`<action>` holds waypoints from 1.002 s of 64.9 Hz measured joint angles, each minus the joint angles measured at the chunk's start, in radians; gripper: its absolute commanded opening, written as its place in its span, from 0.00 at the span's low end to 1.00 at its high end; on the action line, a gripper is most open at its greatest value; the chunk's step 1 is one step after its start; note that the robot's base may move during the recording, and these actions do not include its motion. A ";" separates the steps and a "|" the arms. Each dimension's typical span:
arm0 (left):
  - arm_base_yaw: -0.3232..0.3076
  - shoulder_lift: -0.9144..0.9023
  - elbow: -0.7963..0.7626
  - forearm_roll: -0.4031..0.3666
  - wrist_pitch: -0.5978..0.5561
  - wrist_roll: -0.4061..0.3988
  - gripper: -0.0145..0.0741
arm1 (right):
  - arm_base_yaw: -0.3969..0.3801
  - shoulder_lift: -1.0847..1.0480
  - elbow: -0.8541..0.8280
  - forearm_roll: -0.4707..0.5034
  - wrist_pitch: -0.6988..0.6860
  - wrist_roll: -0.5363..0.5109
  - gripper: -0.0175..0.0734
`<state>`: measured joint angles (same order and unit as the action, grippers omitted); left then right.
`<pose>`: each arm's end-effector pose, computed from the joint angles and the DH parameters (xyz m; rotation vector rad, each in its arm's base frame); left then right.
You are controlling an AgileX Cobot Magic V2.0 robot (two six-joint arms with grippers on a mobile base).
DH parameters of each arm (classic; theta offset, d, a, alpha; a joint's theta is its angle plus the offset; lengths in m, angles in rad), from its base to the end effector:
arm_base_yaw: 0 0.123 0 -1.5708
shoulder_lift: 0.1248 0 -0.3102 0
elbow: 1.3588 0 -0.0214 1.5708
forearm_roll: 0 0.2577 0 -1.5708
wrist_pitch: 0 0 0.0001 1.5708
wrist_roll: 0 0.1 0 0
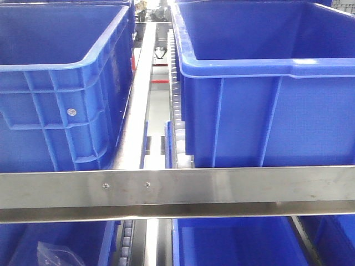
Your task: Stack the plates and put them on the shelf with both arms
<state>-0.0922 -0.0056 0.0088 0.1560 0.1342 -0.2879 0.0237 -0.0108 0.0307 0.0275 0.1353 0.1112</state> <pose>0.0468 -0.0022 0.1979 -0.0494 1.6209 -0.1570 0.0472 0.0015 0.1901 0.0912 1.6377 0.1271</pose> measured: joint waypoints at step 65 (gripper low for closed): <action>0.000 0.000 0.000 -0.068 -0.034 0.189 0.26 | 0.000 0.000 0.000 0.000 0.000 0.000 0.22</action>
<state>-0.0922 -0.0056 0.0088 0.0876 0.1003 -0.0985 0.0237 -0.0108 0.0307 0.0275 0.1353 0.1112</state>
